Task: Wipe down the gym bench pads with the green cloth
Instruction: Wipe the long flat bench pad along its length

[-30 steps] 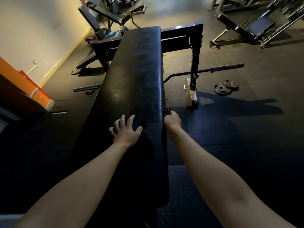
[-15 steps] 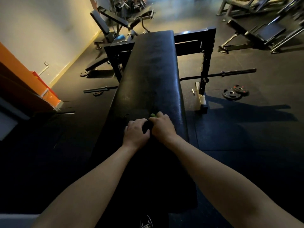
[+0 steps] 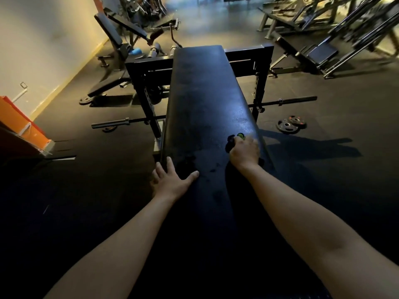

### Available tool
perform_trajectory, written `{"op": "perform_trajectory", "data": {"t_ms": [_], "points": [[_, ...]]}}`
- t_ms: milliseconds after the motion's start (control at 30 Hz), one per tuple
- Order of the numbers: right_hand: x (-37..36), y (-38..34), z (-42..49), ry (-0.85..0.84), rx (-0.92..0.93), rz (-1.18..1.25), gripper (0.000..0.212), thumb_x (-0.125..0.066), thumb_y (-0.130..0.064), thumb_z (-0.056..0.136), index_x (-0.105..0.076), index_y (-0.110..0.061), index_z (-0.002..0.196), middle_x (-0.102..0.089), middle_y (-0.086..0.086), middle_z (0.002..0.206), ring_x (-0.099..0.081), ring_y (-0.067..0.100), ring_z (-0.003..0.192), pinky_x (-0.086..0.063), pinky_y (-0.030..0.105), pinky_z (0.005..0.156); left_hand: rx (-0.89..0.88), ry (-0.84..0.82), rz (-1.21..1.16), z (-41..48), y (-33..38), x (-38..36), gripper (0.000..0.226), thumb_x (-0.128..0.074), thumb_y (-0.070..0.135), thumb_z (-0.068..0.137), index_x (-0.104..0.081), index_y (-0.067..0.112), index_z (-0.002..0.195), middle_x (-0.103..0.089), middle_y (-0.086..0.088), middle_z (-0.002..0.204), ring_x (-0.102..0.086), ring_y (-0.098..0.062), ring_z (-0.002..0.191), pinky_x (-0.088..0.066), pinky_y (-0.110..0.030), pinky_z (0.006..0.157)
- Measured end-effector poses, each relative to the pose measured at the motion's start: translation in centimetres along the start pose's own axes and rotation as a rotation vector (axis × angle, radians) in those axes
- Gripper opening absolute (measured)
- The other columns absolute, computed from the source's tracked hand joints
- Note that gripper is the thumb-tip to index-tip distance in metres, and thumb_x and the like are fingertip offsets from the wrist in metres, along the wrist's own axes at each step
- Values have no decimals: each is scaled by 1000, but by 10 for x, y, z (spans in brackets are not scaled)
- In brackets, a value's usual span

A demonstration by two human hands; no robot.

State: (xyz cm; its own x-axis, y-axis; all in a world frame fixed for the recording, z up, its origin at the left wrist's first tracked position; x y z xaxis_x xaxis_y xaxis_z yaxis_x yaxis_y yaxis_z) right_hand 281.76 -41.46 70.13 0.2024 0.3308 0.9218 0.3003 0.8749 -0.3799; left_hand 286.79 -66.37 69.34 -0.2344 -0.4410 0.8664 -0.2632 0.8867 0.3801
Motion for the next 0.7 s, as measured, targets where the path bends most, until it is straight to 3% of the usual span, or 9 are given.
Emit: {"op": "perform_trajectory", "data": {"t_ms": [167, 300, 400, 533, 600, 700], "points": [[-24, -63, -53, -53, 204, 133, 42, -49, -18, 85, -67, -17, 123, -55, 21, 117, -52, 41, 105, -45, 41, 94, -57, -4, -20, 1, -4, -1, 110, -47, 82, 83, 6, 23, 160, 10, -18, 166, 5, -38, 152, -10, -56, 120], [-31, -86, -72, -125, 323, 55, 46, -52, -22, 89, -61, -22, 134, -54, 17, 121, -50, 39, 108, -43, 41, 97, -89, -57, -27, 4, -9, 3, 103, -47, 75, 88, 6, 24, 160, 12, -16, 166, 7, -38, 152, -10, -55, 120], [-24, -52, -47, -69, 239, -14, 51, -44, -25, 88, -56, -26, 137, -49, 17, 131, -47, 42, 116, -37, 42, 105, -101, -66, -51, 0, -13, 3, 105, -50, 74, 87, 7, 25, 160, 14, -15, 166, 8, -37, 152, -8, -53, 121], [-10, 5, -20, -94, -150, 16, 54, -37, -39, 100, -29, -27, 152, -24, 18, 150, -26, 42, 134, -17, 49, 114, -114, -26, -71, -2, -12, 3, 104, -51, 72, 88, 5, 24, 160, 14, -17, 165, 8, -37, 152, -8, -54, 120], [-15, -2, -23, -111, -136, 43, 57, -30, -40, 99, -29, -25, 154, -25, 17, 155, -25, 40, 137, -16, 46, 115, -113, -16, -65, -1, -11, 2, 104, -51, 72, 88, 4, 23, 161, 13, -18, 165, 7, -38, 152, -9, -54, 120], [-21, -36, -40, -90, 32, 97, 76, -22, -28, 74, -48, -21, 145, -44, 14, 149, -37, 38, 132, -21, 34, 111, -110, -21, -67, -1, -11, 2, 104, -51, 72, 88, 4, 23, 161, 13, -17, 165, 6, -38, 152, -10, -55, 120]]}}
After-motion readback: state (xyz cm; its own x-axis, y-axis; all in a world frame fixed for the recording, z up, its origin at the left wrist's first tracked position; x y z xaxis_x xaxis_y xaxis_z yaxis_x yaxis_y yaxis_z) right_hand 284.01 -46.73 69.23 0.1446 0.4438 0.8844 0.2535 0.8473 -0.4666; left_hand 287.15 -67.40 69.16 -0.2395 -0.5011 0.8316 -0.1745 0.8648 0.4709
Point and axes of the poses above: each hand's wrist, its own z-axis towards the middle knuckle, its own x-axis out of the back of the hand, y = z × x, the point moved 4 cm from there along z, towards the middle knuckle
